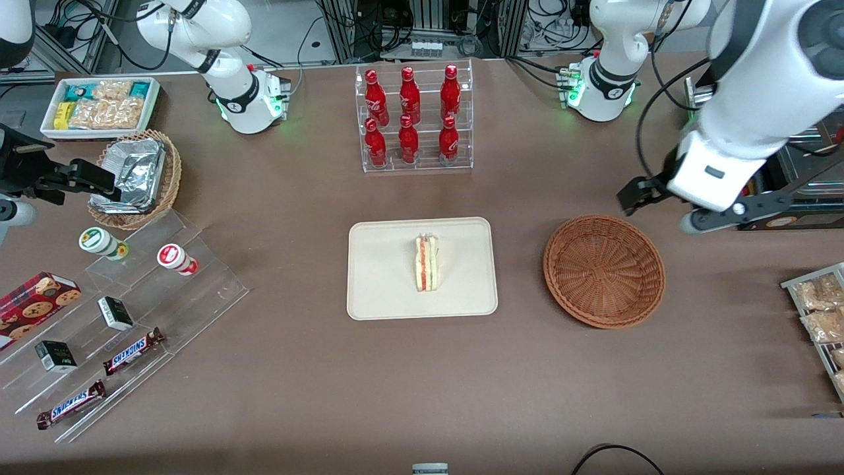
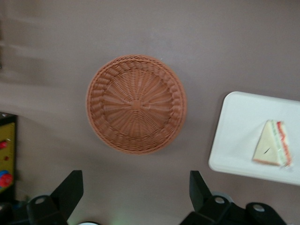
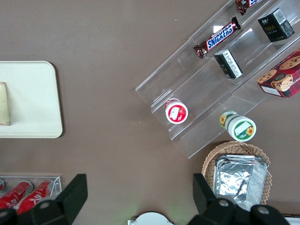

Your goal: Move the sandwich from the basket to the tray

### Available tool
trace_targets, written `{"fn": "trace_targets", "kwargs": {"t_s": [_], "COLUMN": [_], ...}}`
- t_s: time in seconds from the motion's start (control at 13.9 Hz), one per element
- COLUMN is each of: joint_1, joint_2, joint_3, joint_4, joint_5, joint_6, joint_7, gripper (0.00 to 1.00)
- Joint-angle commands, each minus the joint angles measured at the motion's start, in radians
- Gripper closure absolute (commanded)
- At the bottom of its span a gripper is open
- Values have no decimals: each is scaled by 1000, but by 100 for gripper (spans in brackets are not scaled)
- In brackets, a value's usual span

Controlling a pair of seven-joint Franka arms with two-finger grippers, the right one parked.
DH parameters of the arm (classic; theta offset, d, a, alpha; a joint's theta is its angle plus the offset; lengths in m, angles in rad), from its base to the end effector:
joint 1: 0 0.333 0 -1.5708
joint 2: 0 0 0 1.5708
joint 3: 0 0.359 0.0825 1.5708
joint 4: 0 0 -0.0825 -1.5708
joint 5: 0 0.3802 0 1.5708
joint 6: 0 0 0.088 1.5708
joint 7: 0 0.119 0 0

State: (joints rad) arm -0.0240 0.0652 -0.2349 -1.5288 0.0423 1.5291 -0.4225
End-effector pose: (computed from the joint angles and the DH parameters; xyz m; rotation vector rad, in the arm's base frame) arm 0.5509 -0.1355 0.6361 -3.0835 -0.2535 0.0780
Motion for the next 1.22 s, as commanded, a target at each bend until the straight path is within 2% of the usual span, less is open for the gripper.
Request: {"fn": "trace_targets", "kwargs": {"t_s": [0.0, 0.22, 0.36, 0.43, 0.5, 0.65, 0.79, 1.15], "joint_1": [35, 95, 34, -14, -20, 4, 7, 32], "joint_2": [-88, -134, -160, -168, -172, -150, -96, -34], "joint_3": [-8, 2, 107, 191, 219, 221, 201, 157], "joint_4": [-91, -119, -134, -137, -136, -94, -15, 62], "joint_5": [-18, -18, -18, -18, -21, -48, -47, -32], "joint_6": [-21, -49, -66, -66, -66, -58, -69, -7], "joint_7": [109, 287, 346, 378, 416, 436, 438, 439], "gripper": [0, 0, 0, 0, 0, 0, 0, 0]}}
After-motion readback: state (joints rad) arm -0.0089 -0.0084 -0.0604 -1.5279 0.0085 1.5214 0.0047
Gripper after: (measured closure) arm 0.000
